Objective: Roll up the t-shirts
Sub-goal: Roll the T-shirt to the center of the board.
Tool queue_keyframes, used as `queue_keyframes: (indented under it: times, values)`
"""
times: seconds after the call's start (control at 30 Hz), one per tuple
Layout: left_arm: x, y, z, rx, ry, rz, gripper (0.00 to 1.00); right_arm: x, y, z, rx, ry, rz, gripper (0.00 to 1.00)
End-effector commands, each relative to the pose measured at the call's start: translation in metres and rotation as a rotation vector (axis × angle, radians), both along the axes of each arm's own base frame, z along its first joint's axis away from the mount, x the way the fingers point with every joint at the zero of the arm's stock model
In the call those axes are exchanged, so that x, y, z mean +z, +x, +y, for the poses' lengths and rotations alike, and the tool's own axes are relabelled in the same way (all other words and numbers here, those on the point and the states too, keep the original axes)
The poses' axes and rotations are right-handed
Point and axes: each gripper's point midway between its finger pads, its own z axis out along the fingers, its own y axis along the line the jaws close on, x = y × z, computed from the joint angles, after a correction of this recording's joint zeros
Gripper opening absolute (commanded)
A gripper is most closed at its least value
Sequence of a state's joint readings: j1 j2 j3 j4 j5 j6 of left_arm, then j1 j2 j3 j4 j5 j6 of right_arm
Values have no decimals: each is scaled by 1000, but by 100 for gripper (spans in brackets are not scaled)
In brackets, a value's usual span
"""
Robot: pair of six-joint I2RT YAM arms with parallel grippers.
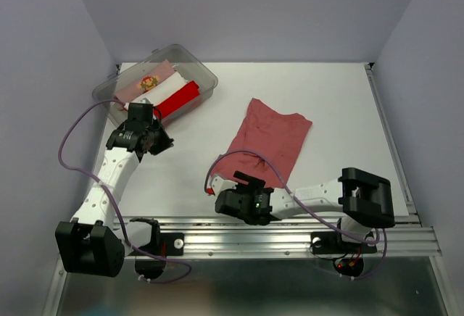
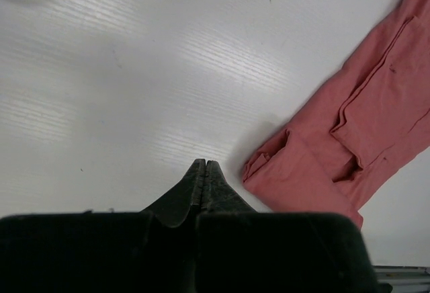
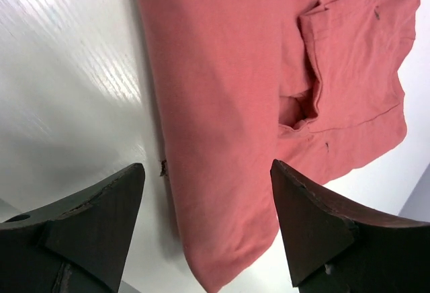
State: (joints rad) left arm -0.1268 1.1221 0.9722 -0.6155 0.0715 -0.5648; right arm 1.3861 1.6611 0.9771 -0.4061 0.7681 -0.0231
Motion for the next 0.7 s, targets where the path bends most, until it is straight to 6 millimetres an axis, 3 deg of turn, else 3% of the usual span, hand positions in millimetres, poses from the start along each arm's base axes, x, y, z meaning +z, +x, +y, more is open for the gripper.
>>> queue_keyframes:
  times: [0.0, 0.43, 0.57, 0.6, 0.67]
  values:
    - [6, 3, -6, -32, -28, -44, 0, -6, 6, 3, 7, -14, -75, 81]
    - [-7, 3, -10, -43, -51, -19, 0, -40, 20, -9, -61, -67, -128, 81]
    - [-16, 0, -10, -37, -49, 1, 0, -43, 26, -10, -81, -42, -105, 65]
    - [-21, -3, -9, -34, -47, 10, 1, -43, 29, -10, -94, -29, -99, 55]
    - [-28, -6, -9, -22, -56, 17, 9, -45, 30, -10, -91, -12, -76, 42]
